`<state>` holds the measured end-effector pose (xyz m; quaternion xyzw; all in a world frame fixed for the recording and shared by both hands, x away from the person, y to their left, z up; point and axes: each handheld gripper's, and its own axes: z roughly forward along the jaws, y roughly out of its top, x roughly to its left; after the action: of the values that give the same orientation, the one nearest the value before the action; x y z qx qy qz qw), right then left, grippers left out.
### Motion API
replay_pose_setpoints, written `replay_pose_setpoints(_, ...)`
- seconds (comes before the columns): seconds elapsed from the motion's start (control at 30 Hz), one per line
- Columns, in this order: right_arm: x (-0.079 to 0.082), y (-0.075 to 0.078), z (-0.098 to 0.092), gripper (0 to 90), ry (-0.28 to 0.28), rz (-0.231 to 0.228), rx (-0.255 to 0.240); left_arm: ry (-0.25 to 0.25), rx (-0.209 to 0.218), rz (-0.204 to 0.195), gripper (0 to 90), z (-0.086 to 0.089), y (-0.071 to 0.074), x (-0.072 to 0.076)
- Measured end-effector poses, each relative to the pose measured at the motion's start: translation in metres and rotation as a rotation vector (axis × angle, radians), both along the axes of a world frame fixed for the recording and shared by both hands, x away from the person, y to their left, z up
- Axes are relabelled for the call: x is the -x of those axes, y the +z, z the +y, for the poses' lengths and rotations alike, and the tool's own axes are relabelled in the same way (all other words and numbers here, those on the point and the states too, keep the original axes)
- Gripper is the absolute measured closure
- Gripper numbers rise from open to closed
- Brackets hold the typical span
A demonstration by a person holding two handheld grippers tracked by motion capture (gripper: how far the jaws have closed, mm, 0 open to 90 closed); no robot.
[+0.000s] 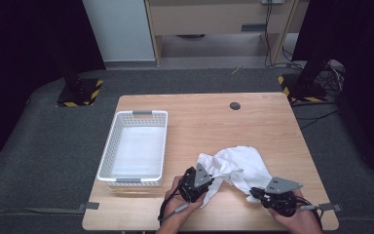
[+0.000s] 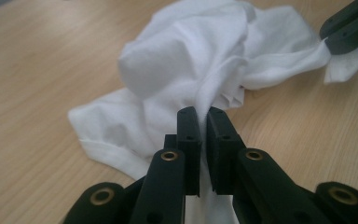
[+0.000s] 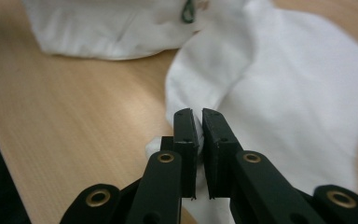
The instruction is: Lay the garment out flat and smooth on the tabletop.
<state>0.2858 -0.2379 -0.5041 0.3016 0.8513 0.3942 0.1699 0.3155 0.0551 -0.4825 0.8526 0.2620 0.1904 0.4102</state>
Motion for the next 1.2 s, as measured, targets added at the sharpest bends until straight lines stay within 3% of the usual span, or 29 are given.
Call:
replay_pose_setpoints(0.1, -0.002, 0.007, -0.02, 84.8, -0.064, -0.017, -0.043, 0.031, 0.037, -0.011, 85.0, 0.009, 0.009, -0.004)
replay_pose_setpoints(0.23, -0.006, 0.008, -0.038, 84.8, -0.125, -0.028, -0.072, 0.062, 0.062, 0.011, 85.3, 0.019, 0.01, -0.012)
replay_pose_setpoints(0.53, -0.012, 0.003, -0.046, 84.4, -0.193, -0.025, -0.065, 0.084, 0.082, 0.04, 85.5, 0.026, 0.009, -0.017)
replay_pose_setpoints(0.67, -0.013, 0.0, -0.051, 84.2, -0.219, -0.017, -0.065, 0.096, 0.1, 0.076, 85.4, 0.03, 0.006, -0.021)
replay_pose_setpoints(1.07, -0.017, -0.01, -0.056, 83.4, -0.262, 0.017, 0.01, 0.051, 0.016, 0.143, 85.4, 0.014, -0.02, -0.022)
replay_pose_setpoints(1.2, -0.017, -0.012, -0.059, 83.0, -0.274, 0.026, 0.029, 0.026, -0.031, 0.17, 85.4, 0.008, -0.03, -0.022)
